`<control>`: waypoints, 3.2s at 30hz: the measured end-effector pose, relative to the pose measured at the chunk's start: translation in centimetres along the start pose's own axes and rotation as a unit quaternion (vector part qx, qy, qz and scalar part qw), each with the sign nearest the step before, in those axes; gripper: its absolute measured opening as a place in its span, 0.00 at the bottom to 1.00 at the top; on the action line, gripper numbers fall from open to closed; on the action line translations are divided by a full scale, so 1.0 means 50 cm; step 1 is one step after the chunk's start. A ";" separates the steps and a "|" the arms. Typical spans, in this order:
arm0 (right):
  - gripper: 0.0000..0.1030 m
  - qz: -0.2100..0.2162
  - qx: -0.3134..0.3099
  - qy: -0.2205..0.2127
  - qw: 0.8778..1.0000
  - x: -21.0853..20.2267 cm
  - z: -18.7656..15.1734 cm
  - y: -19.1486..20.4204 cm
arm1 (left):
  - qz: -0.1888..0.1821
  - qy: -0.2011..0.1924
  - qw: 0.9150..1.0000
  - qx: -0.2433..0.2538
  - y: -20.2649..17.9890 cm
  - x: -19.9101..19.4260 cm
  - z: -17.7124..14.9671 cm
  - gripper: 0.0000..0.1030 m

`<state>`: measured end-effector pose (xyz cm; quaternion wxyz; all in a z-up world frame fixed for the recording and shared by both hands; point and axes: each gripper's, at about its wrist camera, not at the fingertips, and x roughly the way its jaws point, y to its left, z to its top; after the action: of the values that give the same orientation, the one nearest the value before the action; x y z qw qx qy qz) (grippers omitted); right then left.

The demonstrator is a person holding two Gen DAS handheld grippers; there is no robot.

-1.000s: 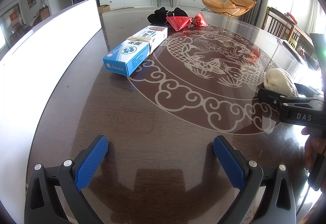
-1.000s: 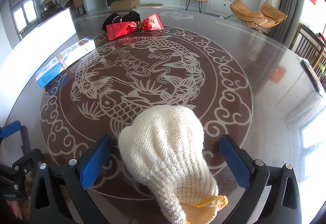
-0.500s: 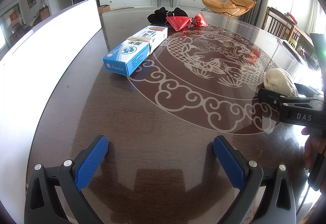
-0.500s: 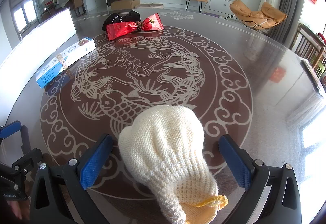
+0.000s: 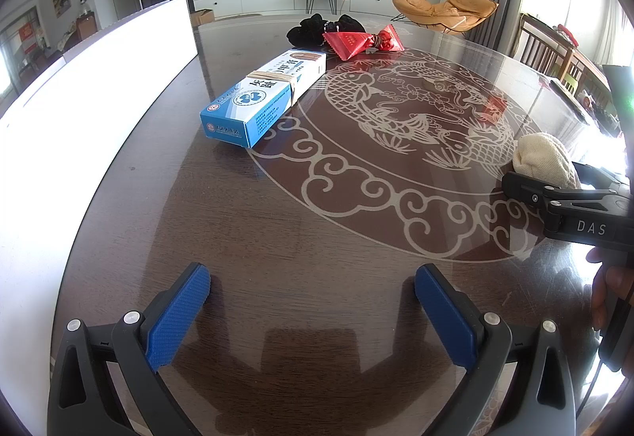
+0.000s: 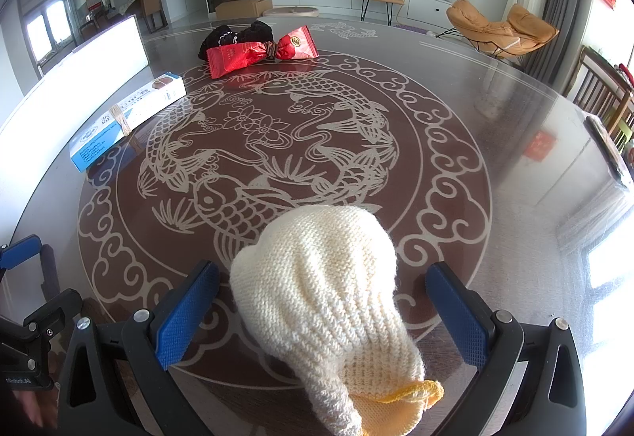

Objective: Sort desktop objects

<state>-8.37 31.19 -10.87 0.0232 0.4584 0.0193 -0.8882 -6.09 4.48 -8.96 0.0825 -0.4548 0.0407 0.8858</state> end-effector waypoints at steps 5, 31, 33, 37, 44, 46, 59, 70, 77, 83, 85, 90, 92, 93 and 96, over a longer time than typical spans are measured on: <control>1.00 0.000 0.000 0.000 1.000 0.000 0.000 0.000 | 0.000 0.000 1.000 0.000 0.000 0.000 0.000 1.00; 1.00 0.000 0.000 0.000 1.000 0.001 0.000 0.000 | 0.000 0.000 1.000 0.000 -0.001 0.002 0.001 1.00; 1.00 0.000 0.000 0.000 1.000 0.001 0.000 0.000 | 0.000 0.000 1.000 0.000 -0.001 0.002 0.001 1.00; 1.00 0.000 0.000 0.000 1.000 0.001 0.000 0.000 | 0.000 0.000 1.000 0.000 -0.001 0.002 0.001 1.00; 1.00 0.000 0.000 0.000 1.000 0.001 0.000 0.000 | -0.007 0.009 1.000 0.008 0.003 -0.001 -0.001 1.00; 1.00 0.000 0.000 0.000 1.000 0.001 0.000 0.000 | -0.011 0.021 1.000 0.017 0.006 0.005 0.008 1.00; 1.00 0.001 -0.001 0.000 1.000 0.001 0.000 0.000 | -0.040 0.023 0.999 0.018 0.102 0.095 0.250 1.00; 1.00 0.001 -0.001 0.000 1.000 0.001 0.000 0.000 | -0.005 0.043 0.998 0.053 0.042 0.154 0.287 0.42; 1.00 0.036 -0.030 0.024 0.999 0.001 0.008 -0.008 | -0.012 0.005 0.999 0.035 0.074 0.009 0.182 0.42; 0.68 0.118 -0.061 0.035 0.991 -0.026 0.034 -0.029 | -0.033 -0.034 0.999 0.021 0.103 -0.111 0.107 0.42; 0.48 0.116 -0.087 0.062 0.987 -0.016 0.040 -0.014 | -0.039 -0.041 0.998 0.013 0.112 -0.127 0.091 0.42; 0.45 0.096 -0.111 0.045 0.988 -0.065 0.063 0.023 | -0.061 -0.071 0.995 -0.026 0.155 -0.209 0.072 0.42; 0.45 0.105 -0.115 0.024 0.988 -0.093 0.096 0.047 | -0.064 -0.088 0.993 -0.042 0.190 -0.244 0.081 0.42; 0.45 0.113 -0.118 0.014 0.987 -0.107 0.118 0.067 | -0.064 -0.096 0.992 -0.052 0.213 -0.263 0.088 0.42; 0.46 0.149 -0.132 -0.020 0.980 -0.147 0.193 0.161 | -0.049 -0.118 0.988 -0.086 0.305 -0.318 0.104 0.42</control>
<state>-11.48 22.79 0.61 0.2158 0.4311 0.0673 -0.8735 -3.93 -11.47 6.95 0.0906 -0.3543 -0.0677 0.9283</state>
